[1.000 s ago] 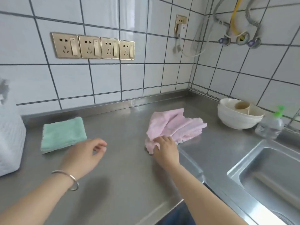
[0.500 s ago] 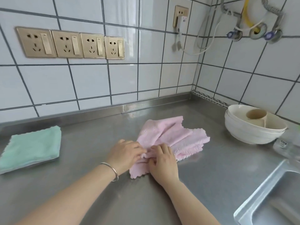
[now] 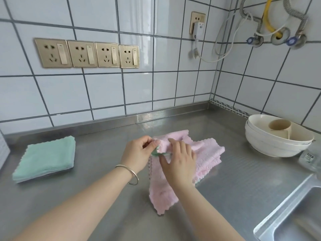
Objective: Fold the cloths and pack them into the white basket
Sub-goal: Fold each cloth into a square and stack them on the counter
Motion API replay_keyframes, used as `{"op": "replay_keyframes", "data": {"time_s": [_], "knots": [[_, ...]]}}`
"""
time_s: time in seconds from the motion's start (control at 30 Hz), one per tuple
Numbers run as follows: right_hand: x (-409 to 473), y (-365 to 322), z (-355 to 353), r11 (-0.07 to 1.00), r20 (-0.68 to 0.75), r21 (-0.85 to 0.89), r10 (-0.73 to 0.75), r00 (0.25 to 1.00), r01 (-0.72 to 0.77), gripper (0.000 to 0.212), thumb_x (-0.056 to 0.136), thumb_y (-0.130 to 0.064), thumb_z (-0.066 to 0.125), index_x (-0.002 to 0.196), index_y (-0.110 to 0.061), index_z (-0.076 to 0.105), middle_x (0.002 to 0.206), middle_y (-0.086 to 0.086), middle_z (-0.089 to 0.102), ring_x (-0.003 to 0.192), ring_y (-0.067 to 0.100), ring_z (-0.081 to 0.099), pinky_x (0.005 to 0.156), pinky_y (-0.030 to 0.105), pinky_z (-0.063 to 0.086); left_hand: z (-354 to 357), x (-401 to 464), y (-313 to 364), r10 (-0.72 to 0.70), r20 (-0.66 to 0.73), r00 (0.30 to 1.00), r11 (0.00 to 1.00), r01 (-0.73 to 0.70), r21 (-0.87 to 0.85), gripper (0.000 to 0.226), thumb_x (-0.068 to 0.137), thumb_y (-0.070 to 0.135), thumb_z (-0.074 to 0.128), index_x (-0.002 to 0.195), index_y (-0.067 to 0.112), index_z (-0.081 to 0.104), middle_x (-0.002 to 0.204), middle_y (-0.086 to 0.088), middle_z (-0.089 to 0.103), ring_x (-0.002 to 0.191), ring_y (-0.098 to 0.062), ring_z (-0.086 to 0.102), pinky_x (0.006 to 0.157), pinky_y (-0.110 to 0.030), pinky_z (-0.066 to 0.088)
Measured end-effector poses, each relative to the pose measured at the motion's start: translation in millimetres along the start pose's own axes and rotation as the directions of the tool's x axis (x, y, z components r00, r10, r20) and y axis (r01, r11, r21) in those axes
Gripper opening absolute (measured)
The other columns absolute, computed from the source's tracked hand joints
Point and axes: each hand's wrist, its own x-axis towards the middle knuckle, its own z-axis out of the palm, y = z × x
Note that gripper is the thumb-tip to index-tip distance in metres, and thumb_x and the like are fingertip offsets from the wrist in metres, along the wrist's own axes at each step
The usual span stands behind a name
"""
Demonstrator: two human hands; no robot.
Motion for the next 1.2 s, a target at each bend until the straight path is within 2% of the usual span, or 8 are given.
{"op": "replay_keyframes", "data": {"time_s": [0.2,0.3,0.37,0.5,0.6,0.73,0.97,1.2], "knots": [[18.2,-25.4,-16.0,0.974,-0.108,0.199,-0.086,0.99,0.106,0.031,0.073,-0.015,0.04,0.102,-0.023,0.046,0.083,0.0,0.063,0.083,0.022,0.049,0.083,0.032,0.033,-41.1,-2.5,24.1,0.02,-0.132,0.991,0.996,-0.031,-0.083,0.035,0.087,0.032,0.058,0.053,0.027,0.049,0.044,0.012,0.048,0.046,-0.005,0.04,0.048,-0.016,0.03],[22.9,-47.9,-29.2,0.95,-0.105,0.208,-0.217,0.971,0.234,0.027,0.08,-0.019,0.043,0.105,-0.022,0.052,0.085,0.001,0.06,0.081,0.019,0.042,0.077,0.03,0.032,-60.5,-9.1,31.4,0.035,-0.175,0.984,0.996,-0.049,-0.073,0.035,0.087,0.029,0.059,0.054,0.026,0.048,0.043,0.005,0.041,0.045,-0.004,0.039,0.047,-0.016,0.03],[25.5,-66.0,-37.5,0.914,-0.083,0.264,-0.296,0.952,0.307,0.02,0.084,-0.024,0.044,0.093,-0.018,0.061,0.083,0.0,0.06,0.078,0.019,0.043,0.07,0.03,0.032,-73.4,-17.8,34.0,0.049,-0.179,0.983,0.996,-0.062,-0.066,0.034,0.087,0.03,0.06,0.054,0.027,0.049,0.044,0.006,0.039,0.046,-0.005,0.037,0.047,-0.017,0.029],[33.7,-87.7,-57.6,0.867,0.02,0.47,-0.197,0.98,0.165,0.032,0.089,-0.035,0.035,0.071,-0.014,0.052,0.069,-0.008,0.045,0.066,0.018,0.041,0.059,0.028,0.03,-97.3,-38.0,34.6,0.069,-0.16,0.985,0.995,-0.08,-0.065,0.018,0.085,0.028,0.063,0.071,0.035,0.055,0.057,0.018,0.055,0.055,0.005,0.05,0.054,-0.009,0.036],[32.5,-111.0,-74.6,0.854,0.001,0.388,-0.375,0.927,0.346,0.022,0.087,-0.032,0.046,0.071,-0.019,0.053,0.058,-0.007,0.045,0.052,0.019,0.04,0.046,0.025,0.024,-124.6,-58.8,37.5,0.163,-0.124,0.979,0.986,-0.164,-0.002,0.022,0.08,0.024,0.069,0.1,0.029,0.062,0.091,0.022,0.056,0.077,0.017,0.05,0.068,-0.001,0.038],[25.9,-151.2,-83.7,0.822,0.054,0.384,-0.476,0.878,0.422,0.032,0.083,-0.039,0.045,0.074,-0.013,0.061,0.059,0.003,0.062,0.049,0.025,0.053,0.047,0.023,0.031,-165.2,-77.9,40.1,0.191,-0.256,0.948,0.979,-0.166,0.115,0.014,0.082,0.03,0.067,0.081,0.016,0.067,0.063,0.01,0.058,0.056,-0.002,0.047,0.056,-0.014,0.035],[17.6,-153.2,-86.6,0.937,0.353,0.094,-0.346,0.869,0.335,0.016,0.091,-0.025,0.049,0.097,-0.016,0.062,0.097,0.005,0.067,0.088,0.032,0.059,0.061,0.029,0.03,-251.5,-106.8,36.7,0.123,-0.44,0.89,0.992,-0.094,0.086,0.031,0.087,0.028,0.061,0.059,0.022,0.049,0.044,0.007,0.041,0.046,-0.006,0.036,0.046,-0.012,0.028],[25.8,-166.1,-81.3,0.975,0.478,0.019,-0.202,0.855,0.22,0.018,0.091,-0.02,0.046,0.09,-0.017,0.063,0.099,0.006,0.062,0.076,0.023,0.041,0.062,0.028,0.031,-323.1,-131.4,17.9,0.051,-0.557,0.829,0.993,0.019,0.118,0.041,0.089,0.024,0.058,0.053,0.022,0.038,0.045,0.008,0.033,0.037,-0.001,0.03,0.039,-0.009,0.024]]}}
